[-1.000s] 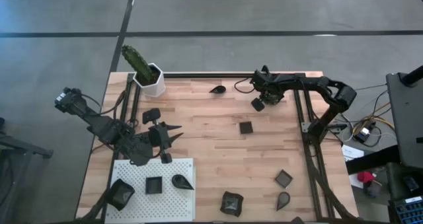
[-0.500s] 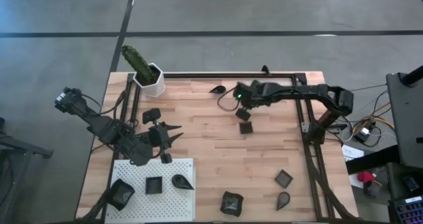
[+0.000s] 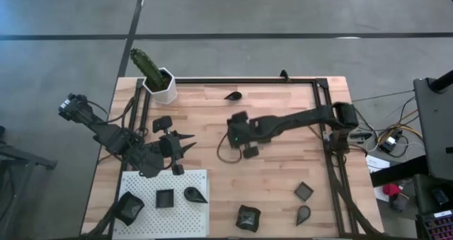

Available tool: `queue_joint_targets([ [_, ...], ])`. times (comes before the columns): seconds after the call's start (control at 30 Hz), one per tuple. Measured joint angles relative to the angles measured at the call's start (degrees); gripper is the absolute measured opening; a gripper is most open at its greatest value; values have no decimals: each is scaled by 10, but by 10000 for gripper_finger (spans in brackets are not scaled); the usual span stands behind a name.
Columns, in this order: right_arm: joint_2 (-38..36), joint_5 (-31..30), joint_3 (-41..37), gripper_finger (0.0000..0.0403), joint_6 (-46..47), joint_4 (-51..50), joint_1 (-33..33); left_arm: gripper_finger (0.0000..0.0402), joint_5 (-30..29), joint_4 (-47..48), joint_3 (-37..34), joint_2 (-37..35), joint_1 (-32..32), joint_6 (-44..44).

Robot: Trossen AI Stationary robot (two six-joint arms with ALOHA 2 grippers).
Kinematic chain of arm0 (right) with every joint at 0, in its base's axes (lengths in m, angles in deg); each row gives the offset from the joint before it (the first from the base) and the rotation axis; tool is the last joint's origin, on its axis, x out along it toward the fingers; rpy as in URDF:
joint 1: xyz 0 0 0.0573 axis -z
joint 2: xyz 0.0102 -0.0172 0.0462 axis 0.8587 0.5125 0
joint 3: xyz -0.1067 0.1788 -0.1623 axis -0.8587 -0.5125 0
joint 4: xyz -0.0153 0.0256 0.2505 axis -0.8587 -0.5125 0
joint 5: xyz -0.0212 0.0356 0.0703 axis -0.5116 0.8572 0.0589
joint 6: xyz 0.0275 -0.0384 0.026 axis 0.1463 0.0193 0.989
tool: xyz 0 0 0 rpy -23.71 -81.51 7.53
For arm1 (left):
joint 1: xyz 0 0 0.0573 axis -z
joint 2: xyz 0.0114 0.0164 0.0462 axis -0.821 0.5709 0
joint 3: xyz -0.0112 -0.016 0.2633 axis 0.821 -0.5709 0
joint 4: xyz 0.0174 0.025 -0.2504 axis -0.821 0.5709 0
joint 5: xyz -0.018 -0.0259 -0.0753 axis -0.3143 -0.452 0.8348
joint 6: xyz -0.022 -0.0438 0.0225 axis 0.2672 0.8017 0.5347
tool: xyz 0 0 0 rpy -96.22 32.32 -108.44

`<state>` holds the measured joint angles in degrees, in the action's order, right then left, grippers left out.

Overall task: Pick & Place Mini shaped plates
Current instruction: Stack the distorted square plate on top of the other distorted square plate on the shelf

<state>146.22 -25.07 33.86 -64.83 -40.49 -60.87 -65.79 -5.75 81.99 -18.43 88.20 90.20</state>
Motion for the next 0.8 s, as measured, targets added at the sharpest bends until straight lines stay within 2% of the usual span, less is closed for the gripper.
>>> queue_joint_targets([
  [0.17, 55, 19, 27, 8, -62, 1, -34, 99, 2, 0, 0, 0, 0, 0],
  [0.37, 111, 19, 57, 8, -87, 4, -54, 99, 4, 1, 0, 0, 0, 0],
  [0.8, 126, 21, 66, 8, -97, 4, -57, 99, 4, 2, 0, 0, 0, 0],
])
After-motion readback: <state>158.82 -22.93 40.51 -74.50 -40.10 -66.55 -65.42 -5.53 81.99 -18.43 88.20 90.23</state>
